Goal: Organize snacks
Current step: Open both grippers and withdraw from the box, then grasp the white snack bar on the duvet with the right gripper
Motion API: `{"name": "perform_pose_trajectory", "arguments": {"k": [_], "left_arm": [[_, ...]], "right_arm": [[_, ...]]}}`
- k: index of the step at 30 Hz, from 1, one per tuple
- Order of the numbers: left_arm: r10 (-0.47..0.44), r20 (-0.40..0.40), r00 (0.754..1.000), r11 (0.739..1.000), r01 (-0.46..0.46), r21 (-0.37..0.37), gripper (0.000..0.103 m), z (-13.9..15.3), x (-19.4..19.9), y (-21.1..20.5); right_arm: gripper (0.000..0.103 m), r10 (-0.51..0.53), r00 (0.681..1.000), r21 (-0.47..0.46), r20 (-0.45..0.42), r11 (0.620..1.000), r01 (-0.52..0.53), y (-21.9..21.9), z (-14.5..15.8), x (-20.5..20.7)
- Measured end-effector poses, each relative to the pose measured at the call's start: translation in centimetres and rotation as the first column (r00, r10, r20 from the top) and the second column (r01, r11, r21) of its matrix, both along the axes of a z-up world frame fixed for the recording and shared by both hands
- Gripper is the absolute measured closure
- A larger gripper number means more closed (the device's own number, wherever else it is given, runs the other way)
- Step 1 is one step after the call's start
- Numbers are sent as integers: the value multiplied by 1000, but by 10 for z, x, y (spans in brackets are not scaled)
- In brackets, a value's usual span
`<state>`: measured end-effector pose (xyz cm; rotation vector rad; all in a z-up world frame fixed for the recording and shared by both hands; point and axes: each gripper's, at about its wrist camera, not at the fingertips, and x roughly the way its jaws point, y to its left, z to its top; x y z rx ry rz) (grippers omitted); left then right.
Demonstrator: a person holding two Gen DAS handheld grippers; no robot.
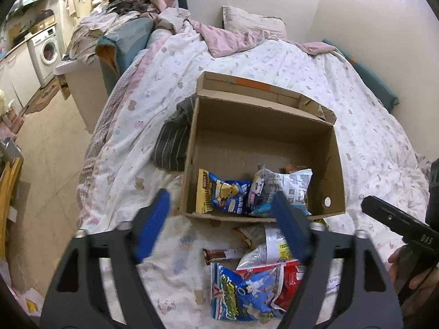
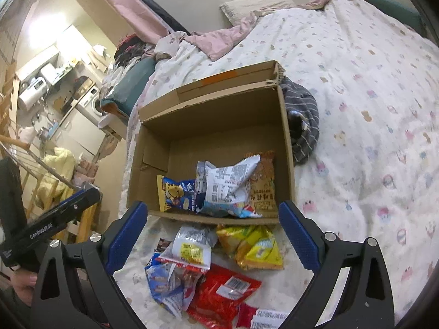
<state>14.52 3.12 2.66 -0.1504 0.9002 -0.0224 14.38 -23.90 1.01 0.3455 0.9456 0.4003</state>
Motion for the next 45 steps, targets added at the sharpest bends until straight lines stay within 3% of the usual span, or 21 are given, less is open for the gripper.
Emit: {"name": "perform_pose_trajectory", "arguments": {"k": [7, 12, 14, 17, 21, 26, 29, 33, 39, 43, 45], "left_arm": [[13, -28, 1000, 999, -12, 43, 21, -10, -17, 2], [33, -82, 996, 999, -33, -5, 21, -23, -25, 13], [38, -92, 995, 999, -37, 8, 21, -26, -27, 15], [41, -99, 994, 999, -39, 22, 21, -29, -31, 18], [37, -127, 991, 999, -37, -2, 21, -34, -31, 21], [23, -140, 990, 1000, -25, -13, 21, -36, -29, 16], [15, -130, 991, 1000, -16, -2, 21, -34, -29, 11], [11, -130, 992, 1000, -10, 4, 21, -35, -29, 9], [11, -146, 989, 1000, -9, 11, 21, -42, -28, 8], [2, -148, 989, 1000, 0, 17, 21, -43, -29, 3], [0, -146, 989, 1000, 3, 21, 21, -42, -29, 1]], "right_arm": [[4, -30, 998, 0, -48, 1000, 30, -18, -10, -19], [4, -49, 983, -78, -179, 996, 35, -35, -44, -33], [4, -42, 965, -121, -258, 993, 11, -38, -64, -36], [4, -52, 906, -162, -419, 987, -18, -44, -103, -47], [4, -54, 850, -167, -524, 985, -40, -46, -128, -56], [0, -49, 840, -207, -540, 975, -76, -29, -140, -55], [0, -83, 835, -295, -543, 950, -98, -13, -150, -53], [0, -95, 853, -401, -514, 905, -141, 8, -154, -56], [0, -119, 869, -484, -480, 862, -150, 25, -158, -61], [0, -76, 900, -538, -429, 822, -187, 40, -159, -68], [1, -40, 901, -524, -431, 825, -214, 48, -156, -71]]}}
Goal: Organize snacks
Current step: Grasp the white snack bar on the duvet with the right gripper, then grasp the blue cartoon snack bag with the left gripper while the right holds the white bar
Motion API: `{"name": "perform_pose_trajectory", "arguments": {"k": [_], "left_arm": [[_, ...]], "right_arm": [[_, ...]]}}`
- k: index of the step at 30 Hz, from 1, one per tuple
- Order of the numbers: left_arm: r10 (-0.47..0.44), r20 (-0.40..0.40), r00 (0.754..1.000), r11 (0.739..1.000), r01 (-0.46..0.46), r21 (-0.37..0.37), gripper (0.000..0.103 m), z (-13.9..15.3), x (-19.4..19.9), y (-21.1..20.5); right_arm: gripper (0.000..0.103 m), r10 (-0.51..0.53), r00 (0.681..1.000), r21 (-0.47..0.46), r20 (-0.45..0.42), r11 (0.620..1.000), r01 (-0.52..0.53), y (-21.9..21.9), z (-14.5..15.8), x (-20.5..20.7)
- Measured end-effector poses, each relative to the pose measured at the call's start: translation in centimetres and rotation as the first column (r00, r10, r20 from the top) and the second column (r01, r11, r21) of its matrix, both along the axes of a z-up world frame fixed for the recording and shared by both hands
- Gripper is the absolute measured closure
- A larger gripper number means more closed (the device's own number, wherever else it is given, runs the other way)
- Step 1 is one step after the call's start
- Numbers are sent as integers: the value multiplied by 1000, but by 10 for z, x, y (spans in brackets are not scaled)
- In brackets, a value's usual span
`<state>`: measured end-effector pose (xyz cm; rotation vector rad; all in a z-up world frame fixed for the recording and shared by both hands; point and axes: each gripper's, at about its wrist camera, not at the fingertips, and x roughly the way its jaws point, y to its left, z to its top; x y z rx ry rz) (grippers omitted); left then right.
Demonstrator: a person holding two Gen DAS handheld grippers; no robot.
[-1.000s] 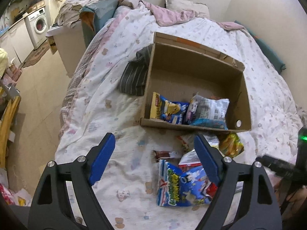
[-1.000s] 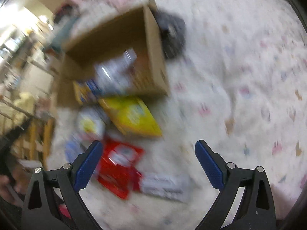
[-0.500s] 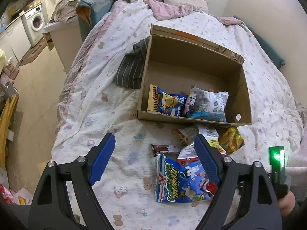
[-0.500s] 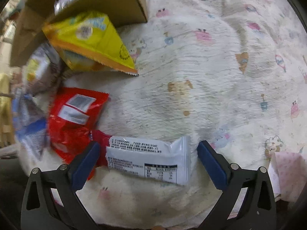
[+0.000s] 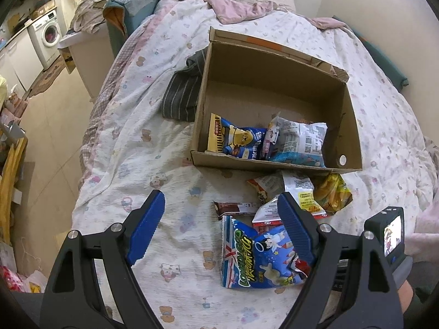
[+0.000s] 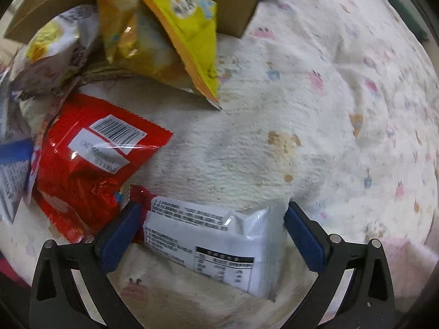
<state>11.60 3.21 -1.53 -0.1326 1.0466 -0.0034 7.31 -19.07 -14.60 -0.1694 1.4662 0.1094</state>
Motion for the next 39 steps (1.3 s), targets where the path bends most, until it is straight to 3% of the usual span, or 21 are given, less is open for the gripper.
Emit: {"name": "perform_pose_trajectory", "arguments": {"k": [4, 10, 11, 12, 15, 17, 20, 22, 26, 33, 35, 39], "left_arm": [[1, -7, 1000, 1000, -1, -2, 21, 0, 0, -2], [7, -21, 1000, 1000, -8, -13, 21, -1, 1, -4], [9, -22, 1000, 1000, -10, -17, 21, -1, 2, -4], [12, -23, 1000, 1000, -12, -24, 21, 0, 2, -3], [13, -27, 1000, 999, -14, -30, 21, -1, 3, -4], [10, -36, 999, 1000, -11, -29, 21, -3, 5, -6], [5, -47, 999, 1000, -6, -24, 21, -6, 5, -8], [2, -57, 998, 1000, -3, -24, 21, -8, 5, -9], [-29, -114, 993, 999, 26, -22, 21, -19, 2, -18], [-158, -219, 963, 987, 156, -23, 21, -49, -11, -61], [-140, -274, 951, 990, 135, -38, 21, -63, -10, -61], [-93, -355, 930, 995, 102, 6, 21, -87, -6, -55]], "right_arm": [[34, -24, 999, 80, 35, 997, 22, -19, 22, -1], [53, -125, 991, 260, 39, 959, 111, -53, 46, -7], [58, -139, 989, 288, 48, 950, 120, -57, 51, -9], [73, -155, 986, 320, 55, 939, 130, -63, 56, -10], [71, -197, 977, 399, 86, 905, 147, -74, 75, -11], [84, -201, 977, 425, 75, 892, 151, -76, 75, -11], [87, -187, 979, 449, 82, 884, 131, -76, 78, -9], [87, -194, 972, 465, 131, 878, 113, -81, 86, -5], [87, -255, 934, 456, 252, 882, 118, -97, 100, 7], [87, -312, 928, 468, 204, 864, 187, -105, 92, 14], [87, -319, 923, 482, 216, 857, 184, -108, 96, 11], [87, -320, 922, 492, 220, 852, 178, -110, 95, 12]]}}
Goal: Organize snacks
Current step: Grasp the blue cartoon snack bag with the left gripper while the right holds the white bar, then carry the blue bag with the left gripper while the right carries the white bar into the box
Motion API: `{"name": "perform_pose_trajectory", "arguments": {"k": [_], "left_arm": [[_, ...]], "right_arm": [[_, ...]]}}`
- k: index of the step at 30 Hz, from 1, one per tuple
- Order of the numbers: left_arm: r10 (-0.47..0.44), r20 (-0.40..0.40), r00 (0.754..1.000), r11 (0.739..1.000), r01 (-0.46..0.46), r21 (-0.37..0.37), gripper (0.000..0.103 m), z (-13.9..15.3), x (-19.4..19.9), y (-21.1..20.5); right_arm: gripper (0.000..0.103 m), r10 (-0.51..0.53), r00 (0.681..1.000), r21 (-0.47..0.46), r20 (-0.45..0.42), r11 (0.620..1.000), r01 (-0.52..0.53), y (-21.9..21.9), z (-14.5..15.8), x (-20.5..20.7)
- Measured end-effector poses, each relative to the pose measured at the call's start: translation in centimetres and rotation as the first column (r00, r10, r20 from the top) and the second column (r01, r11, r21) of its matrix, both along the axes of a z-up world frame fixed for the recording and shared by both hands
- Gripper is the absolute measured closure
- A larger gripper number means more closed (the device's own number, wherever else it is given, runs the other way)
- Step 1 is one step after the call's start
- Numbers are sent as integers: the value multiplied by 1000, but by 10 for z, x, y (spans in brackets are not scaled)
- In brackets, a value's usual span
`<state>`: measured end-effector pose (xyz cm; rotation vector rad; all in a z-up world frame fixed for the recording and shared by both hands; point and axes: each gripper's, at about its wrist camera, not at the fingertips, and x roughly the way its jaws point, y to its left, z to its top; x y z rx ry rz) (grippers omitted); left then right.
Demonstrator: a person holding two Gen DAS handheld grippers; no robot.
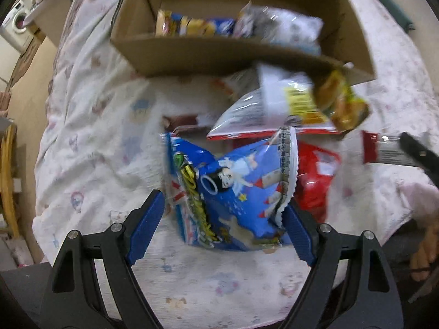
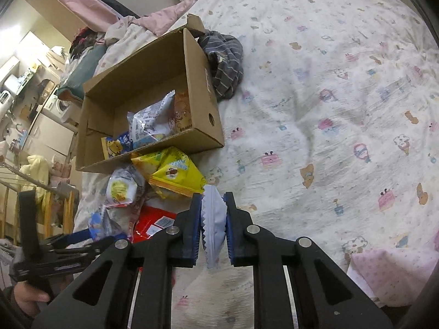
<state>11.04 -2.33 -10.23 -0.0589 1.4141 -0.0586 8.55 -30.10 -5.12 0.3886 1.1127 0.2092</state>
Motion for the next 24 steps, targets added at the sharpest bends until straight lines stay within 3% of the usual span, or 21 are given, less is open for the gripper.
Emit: {"name": "perform_pose_trajectory", "arguments": {"k": [3, 4, 8, 18, 24], "left_arm": [[31, -6, 1000, 999, -31, -22, 23, -6, 2, 9], [37, -4, 999, 999, -37, -28, 35, -8, 2, 11], [33, -12, 999, 999, -33, -23, 52, -8, 0, 19], [41, 89, 995, 998, -45, 39, 55, 27, -29, 39], [41, 173, 984, 994, -57, 89, 55, 60, -24, 39]], "right_arm": [[87, 10, 1000, 6, -4, 1000, -10, 3, -1, 1], [87, 14, 1000, 8, 0, 1000, -14, 4, 0, 1], [87, 24, 1000, 21, 5, 999, -24, 7, 1, 1], [87, 95, 995, 84, 31, 992, -98, 24, 13, -1], [87, 131, 983, 148, 130, 977, -150, 29, 40, -8]]}}
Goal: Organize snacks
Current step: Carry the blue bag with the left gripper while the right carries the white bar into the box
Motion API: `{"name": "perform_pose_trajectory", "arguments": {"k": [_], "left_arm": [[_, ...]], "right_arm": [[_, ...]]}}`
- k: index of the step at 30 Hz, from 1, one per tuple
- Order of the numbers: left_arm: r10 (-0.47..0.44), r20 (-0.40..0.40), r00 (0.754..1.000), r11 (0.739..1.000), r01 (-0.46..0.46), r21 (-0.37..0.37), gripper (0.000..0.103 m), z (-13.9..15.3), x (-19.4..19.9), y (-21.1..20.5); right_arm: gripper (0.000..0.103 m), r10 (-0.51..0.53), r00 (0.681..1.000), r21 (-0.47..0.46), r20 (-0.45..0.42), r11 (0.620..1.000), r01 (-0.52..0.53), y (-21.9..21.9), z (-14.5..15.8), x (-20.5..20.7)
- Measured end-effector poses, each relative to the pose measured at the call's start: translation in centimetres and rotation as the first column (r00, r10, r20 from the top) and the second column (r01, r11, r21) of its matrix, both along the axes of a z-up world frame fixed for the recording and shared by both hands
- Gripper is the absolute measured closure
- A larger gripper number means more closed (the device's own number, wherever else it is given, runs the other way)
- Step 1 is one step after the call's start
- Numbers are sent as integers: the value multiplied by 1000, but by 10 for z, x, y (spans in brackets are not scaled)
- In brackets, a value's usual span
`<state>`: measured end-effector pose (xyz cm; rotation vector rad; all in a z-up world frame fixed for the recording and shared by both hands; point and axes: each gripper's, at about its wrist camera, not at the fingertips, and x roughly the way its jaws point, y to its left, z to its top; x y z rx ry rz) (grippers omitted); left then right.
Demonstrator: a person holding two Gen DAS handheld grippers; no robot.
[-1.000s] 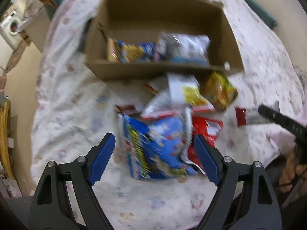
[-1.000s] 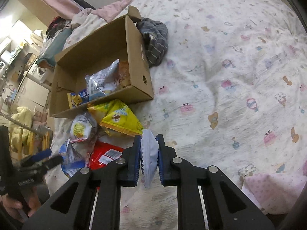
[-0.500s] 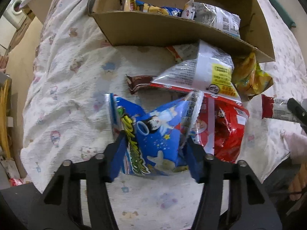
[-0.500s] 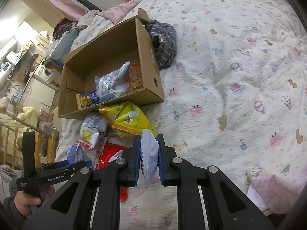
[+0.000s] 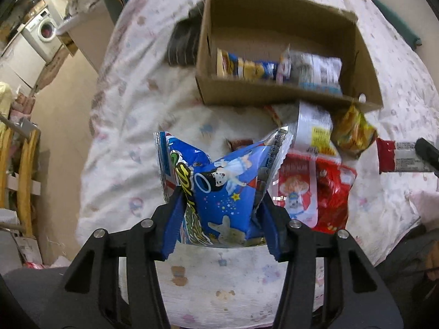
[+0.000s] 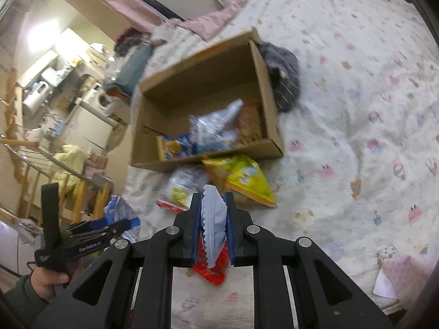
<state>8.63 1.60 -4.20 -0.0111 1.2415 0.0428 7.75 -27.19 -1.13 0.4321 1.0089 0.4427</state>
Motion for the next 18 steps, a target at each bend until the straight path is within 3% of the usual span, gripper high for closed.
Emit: {"name": "perform_pose_trajectory", "arguments": {"k": [6, 14, 18], "left_arm": [[-19, 95, 995, 999, 16, 32, 55, 41, 26, 0], [-84, 173, 981, 996, 82, 20, 55, 65, 82, -13], [-121, 212, 970, 992, 112, 53, 55, 69, 105, -25]], "right_arm": [[87, -24, 998, 44, 57, 999, 21, -2, 22, 8], [87, -72, 992, 80, 102, 995, 64, -5, 37, 48], [87, -79, 992, 73, 96, 995, 72, -1, 32, 71]]}}
